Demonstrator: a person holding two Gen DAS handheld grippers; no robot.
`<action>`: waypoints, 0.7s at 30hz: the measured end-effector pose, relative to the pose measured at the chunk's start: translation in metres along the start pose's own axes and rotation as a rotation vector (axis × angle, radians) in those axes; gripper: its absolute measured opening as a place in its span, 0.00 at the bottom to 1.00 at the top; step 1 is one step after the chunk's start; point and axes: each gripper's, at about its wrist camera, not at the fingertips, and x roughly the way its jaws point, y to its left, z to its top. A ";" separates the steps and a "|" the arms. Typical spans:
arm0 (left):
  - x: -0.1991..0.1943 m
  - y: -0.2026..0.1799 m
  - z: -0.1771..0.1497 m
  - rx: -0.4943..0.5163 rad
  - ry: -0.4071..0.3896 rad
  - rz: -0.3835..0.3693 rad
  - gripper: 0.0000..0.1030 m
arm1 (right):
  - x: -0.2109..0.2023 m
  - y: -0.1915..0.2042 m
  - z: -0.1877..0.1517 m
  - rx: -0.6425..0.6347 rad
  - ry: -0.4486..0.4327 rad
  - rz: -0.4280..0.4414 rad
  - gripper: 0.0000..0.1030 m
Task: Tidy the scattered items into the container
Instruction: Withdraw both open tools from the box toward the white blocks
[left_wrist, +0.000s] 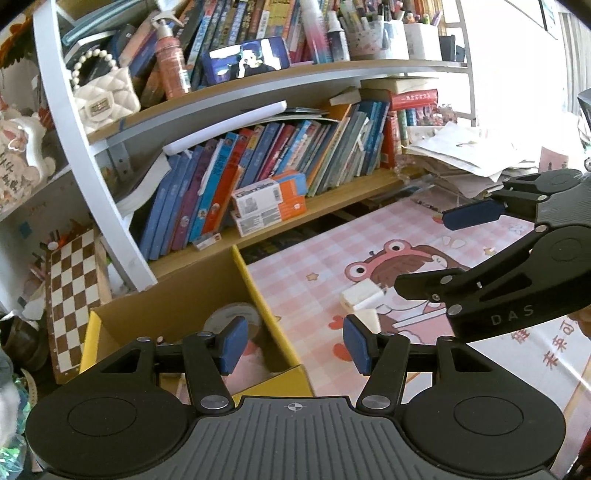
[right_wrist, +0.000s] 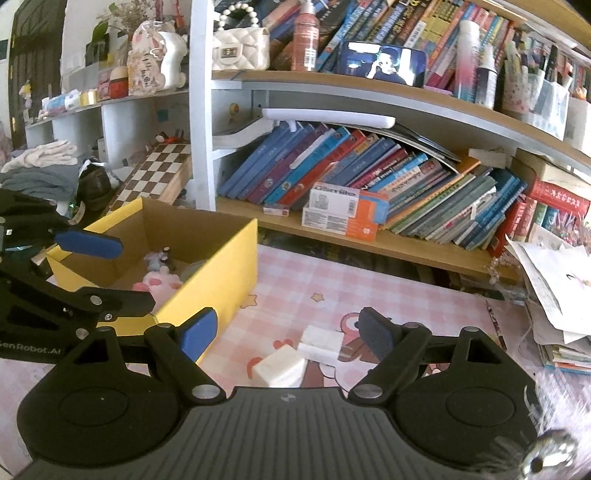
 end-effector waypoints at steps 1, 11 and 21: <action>0.000 -0.003 0.001 0.000 0.001 0.001 0.56 | 0.000 -0.003 -0.001 0.002 0.001 0.002 0.81; 0.008 -0.038 0.008 0.013 0.017 -0.007 0.56 | 0.001 -0.030 -0.013 0.030 0.015 0.017 0.81; 0.025 -0.062 0.008 -0.017 0.043 -0.012 0.56 | 0.013 -0.051 -0.021 0.071 0.048 -0.011 0.81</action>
